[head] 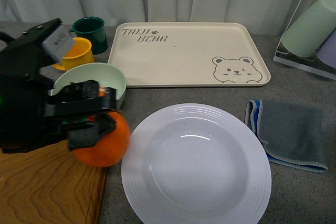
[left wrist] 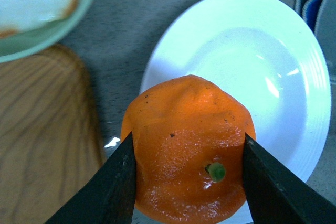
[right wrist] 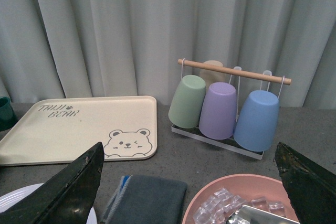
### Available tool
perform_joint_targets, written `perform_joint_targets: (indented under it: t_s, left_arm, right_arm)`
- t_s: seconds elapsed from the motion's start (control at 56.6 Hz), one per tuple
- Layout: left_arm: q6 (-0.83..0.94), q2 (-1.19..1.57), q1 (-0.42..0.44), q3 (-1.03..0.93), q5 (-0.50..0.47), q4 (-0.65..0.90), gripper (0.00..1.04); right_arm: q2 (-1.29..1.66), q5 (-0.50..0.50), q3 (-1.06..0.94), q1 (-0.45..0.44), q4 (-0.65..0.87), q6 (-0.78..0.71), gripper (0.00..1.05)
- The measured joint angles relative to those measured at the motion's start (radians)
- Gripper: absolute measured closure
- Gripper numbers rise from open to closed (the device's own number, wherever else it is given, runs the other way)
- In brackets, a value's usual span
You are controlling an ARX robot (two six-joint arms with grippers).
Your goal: Place orange and plate with both arms
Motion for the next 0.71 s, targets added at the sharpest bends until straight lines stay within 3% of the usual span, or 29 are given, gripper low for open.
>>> perform_joint_targets:
  t_s: [0.318,0.707]
  left_arm:
    - [-0.036,0.199,-0.161,0.151,-0.026,0.032,0.57]
    - [-0.030,0.304,-0.165,0.180,-0.067,0.087,0.57]
  right_arm:
    - [0.000,0.000,0.000,0.000,0.000,0.000,0.09]
    - [0.000,0.000,0.000,0.000,0.000,0.000,0.09]
